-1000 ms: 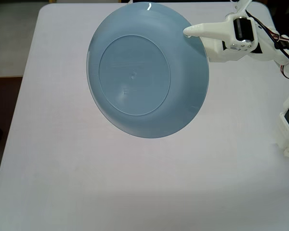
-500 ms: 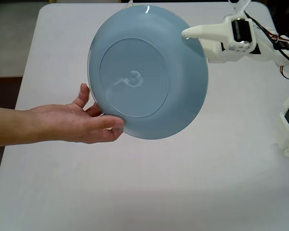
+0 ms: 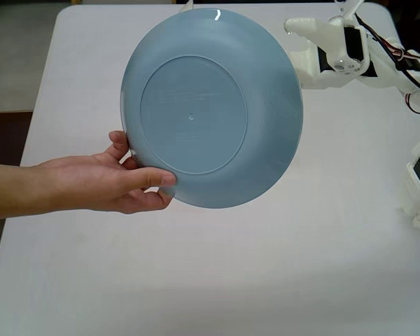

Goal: Could you take three plates?

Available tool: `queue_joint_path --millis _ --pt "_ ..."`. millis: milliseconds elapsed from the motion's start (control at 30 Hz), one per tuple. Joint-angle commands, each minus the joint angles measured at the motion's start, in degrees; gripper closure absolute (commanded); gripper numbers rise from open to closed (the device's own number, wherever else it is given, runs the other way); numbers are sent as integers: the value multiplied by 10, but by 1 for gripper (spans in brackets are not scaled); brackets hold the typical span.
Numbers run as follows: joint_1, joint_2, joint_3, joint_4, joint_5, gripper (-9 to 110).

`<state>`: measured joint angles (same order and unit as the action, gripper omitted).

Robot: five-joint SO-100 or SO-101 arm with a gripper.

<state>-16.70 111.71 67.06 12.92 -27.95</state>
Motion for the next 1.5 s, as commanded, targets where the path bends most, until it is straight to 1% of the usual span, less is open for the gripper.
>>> queue_joint_path --millis 0,200,333,400,500,600,667,933,1133,1467 --pt "10 68 -5 21 25 64" --pt "30 134 7 101 142 66" --pt "60 221 105 110 217 69" --pt "76 266 163 110 248 74" --pt "84 330 250 110 258 87" --pt "95 383 322 110 272 97" --pt "107 411 367 110 278 102" --pt "127 497 555 130 279 102" --pt "134 540 673 180 324 102" --pt "163 599 812 217 323 102"
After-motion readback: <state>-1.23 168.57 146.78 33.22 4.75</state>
